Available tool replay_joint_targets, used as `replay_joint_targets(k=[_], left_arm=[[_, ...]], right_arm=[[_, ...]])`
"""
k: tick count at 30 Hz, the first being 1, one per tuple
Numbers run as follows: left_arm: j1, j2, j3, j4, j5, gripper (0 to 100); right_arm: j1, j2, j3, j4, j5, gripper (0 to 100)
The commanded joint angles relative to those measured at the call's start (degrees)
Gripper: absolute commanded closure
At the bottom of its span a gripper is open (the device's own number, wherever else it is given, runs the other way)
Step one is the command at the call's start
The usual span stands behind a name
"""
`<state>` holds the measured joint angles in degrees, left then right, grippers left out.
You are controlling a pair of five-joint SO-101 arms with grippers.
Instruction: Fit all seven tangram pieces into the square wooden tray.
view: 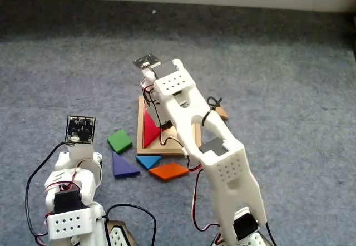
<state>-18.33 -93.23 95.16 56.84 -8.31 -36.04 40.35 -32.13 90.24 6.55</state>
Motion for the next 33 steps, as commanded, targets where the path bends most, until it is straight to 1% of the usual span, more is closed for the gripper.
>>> replay_joint_targets(k=[1,6,11,13,20,24,31,33], left_arm=[[-0.66,-0.48,-0.75,-0.88,0.44,96],[-0.66,-0.48,-0.75,-0.88,0.44,96],[-0.66,-0.48,-0.75,-0.88,0.44,96],[-0.66,-0.48,-0.75,-0.88,0.44,96],[-0.66,-0.48,-0.75,-0.88,0.44,96],[-0.66,-0.48,-0.75,-0.88,0.44,96],[-0.66,-0.48,-0.84,-0.88,0.44,96],[-0.66,-0.48,-0.84,-0.88,0.44,96]], right_arm=[[2.51,-1.63,-0.75,1.63,0.35,99.0],[5.32,-1.19,-0.75,-0.13,0.53,99.0],[6.99,-0.75,-0.04,-7.43,0.7,99.0],[6.64,0.4,0.57,-7.6,0.7,99.0],[2.07,3.21,-0.75,-7.6,0.7,99.0],[1.54,3.03,-6.64,-4.62,0.44,99.0],[1.89,3.12,-23.16,10.51,0.35,99.1],[2.42,2.77,-26.68,10.95,0.26,99.1]])
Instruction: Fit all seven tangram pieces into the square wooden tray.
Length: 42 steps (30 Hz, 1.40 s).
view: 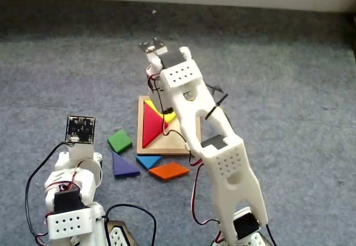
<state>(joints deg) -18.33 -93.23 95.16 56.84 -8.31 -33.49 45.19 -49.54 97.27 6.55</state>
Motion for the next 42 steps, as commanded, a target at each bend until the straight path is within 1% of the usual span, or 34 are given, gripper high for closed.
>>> replay_joint_targets(k=[1,4,6,8,15,18,21,25,27,32,35,38,40,42], left_arm=[[-0.66,-0.48,-0.84,-0.88,0.44,96],[-0.66,-0.48,-0.92,-0.88,0.44,96],[-0.66,-0.48,-0.92,-0.88,0.44,96],[-0.66,-0.48,-0.92,-0.88,0.44,96],[-0.75,-0.48,-1.01,-0.7,0.44,96],[-0.75,-0.48,-1.01,-0.62,0.44,96],[-0.84,-0.48,-1.01,-0.53,0.44,95],[-1.1,-0.48,-1.01,-0.53,0.53,86],[-1.1,-0.48,-1.01,-0.53,0.53,83],[-1.1,-0.48,-1.1,-0.53,0.53,83],[-1.1,-0.48,-2.24,-0.44,0.53,83],[-1.1,-0.48,-5.23,3.96,0.26,82],[-0.92,-0.48,-8.04,7.56,-3.96,82],[-0.84,-0.4,-11.56,10.2,-6.95,79]], right_arm=[[0.57,-2.51,-9.63,3.91,0.26,99.1],[3.12,-5.93,-6.64,3.91,0.26,99.1],[4.7,-10.59,-3.74,3.91,-1.14,99.1],[5.85,-16.48,1.01,3.82,-1.76,99.1],[6.37,-39.34,21.05,3.47,-1.67,99.1],[8.31,-48.13,28.35,3.47,-1.67,99.1],[10.07,-54.81,37.32,0.84,-1.67,99.1],[14.2,-62.11,53.23,-6.46,-1.67,99.1],[16.84,-65.89,61.93,-11.56,-1.67,99.1],[21.49,-75.91,82.68,-27.56,-1.85,99.1],[22.37,-79.87,92.97,-37.05,-2.11,98.8],[22.46,-80.84,100.35,-43.03,-2.2,98.8],[23.43,-80.84,102.64,-45.32,-3.34,98.7],[24.92,-80.84,102.73,-47.78,-7.12,98.5]])
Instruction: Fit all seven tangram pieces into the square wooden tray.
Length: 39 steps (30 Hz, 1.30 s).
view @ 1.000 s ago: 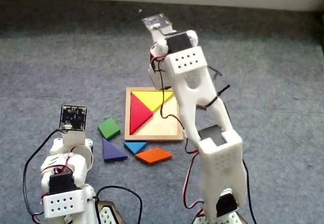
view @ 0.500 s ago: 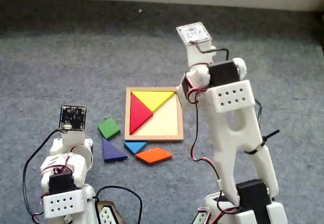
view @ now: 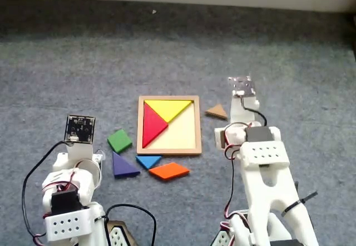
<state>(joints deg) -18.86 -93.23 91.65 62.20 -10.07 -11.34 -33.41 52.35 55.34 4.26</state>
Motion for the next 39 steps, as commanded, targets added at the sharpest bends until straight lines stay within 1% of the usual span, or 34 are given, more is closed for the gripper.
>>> replay_joint_targets(k=[1,4,7,10,12,14,21,23,27,30,37,39], left_arm=[[-0.4,0.04,-10.33,6.15,-5.19,78],[-0.13,0.22,-18.07,10.46,-5.54,77],[0.48,0.31,-23.52,13.98,-9.76,77],[2.33,2.86,-26.51,16.7,-14.07,77],[4.18,7.34,-28.7,18.11,-15.82,77],[5.85,13.14,-31.08,18.55,-16.97,77],[13.23,35.3,-39.16,18.2,-21.98,77],[14.73,40.75,-40.75,16.7,-22.51,77],[15.43,50.68,-42.59,9.85,-22.68,77],[15.43,58.33,-44.09,6.24,-25.05,73],[15.43,76.0,-51.74,1.41,-25.67,72],[15.52,80.84,-54.2,1.14,-27.6,72]], right_arm=[[3.82,-2.24,0.84,-6.64,-6.33,98.5],[6.11,-2.24,1.01,-7.78,-8.88,98.5],[8.13,-2.24,1.27,-9.8,-12.13,98.5],[10.07,-2.24,1.27,-13.67,-12.75,98.5],[11.3,-2.24,1.54,-15.96,-12.75,98.5],[12.35,-2.24,1.54,-16.13,-12.92,98.5],[12.53,-2.24,2.33,-16.31,-12.75,98.5],[12.44,-2.24,2.95,-17.71,-12.75,98.5],[12.35,-2.24,4.18,-19.47,-12.66,98.5],[12.35,-2.24,4.18,-19.47,-12.66,98.5],[12.35,-2.24,4.26,-19.47,-12.66,98.5],[12.35,-2.24,4.26,-19.47,-12.66,98.5]])
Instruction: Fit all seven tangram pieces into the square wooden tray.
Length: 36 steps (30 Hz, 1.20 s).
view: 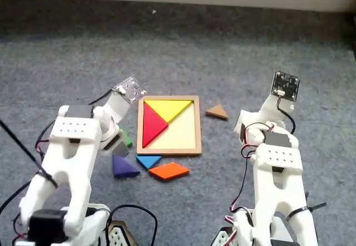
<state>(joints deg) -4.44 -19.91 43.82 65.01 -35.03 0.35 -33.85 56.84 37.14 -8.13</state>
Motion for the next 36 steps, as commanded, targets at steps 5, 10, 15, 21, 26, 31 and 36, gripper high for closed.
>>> replay_joint_targets(k=[5,10,15,21,26,31,36], left_arm=[[0.66,19.03,-13.23,-1.67,-4.04,72],[1.01,28.35,-18.33,-1.32,-5.1,72],[1.1,31.34,-20.26,-1.23,-5.1,80],[1.01,31.16,-20.26,-0.53,-4.92,89],[2.59,27.82,-24.04,9.41,-4.75,92],[5.23,17.98,-24.57,13.01,0.88,92],[13.05,12.97,-24.4,13.36,9.23,92]], right_arm=[[0.75,-1.8,-0.22,-1.19,-0.26,98.5],[0.75,-1.8,-0.22,-1.19,-0.26,98.5],[0.75,-1.8,-0.22,-1.19,-0.26,98.5],[0.75,-1.8,-0.22,-1.19,-0.26,98.5],[0.84,-1.8,-0.22,-1.19,-0.26,98.5],[1.98,-1.89,-0.31,-1.19,-0.26,98.5],[4.44,-1.89,-0.75,-1.19,-0.26,98.5]])
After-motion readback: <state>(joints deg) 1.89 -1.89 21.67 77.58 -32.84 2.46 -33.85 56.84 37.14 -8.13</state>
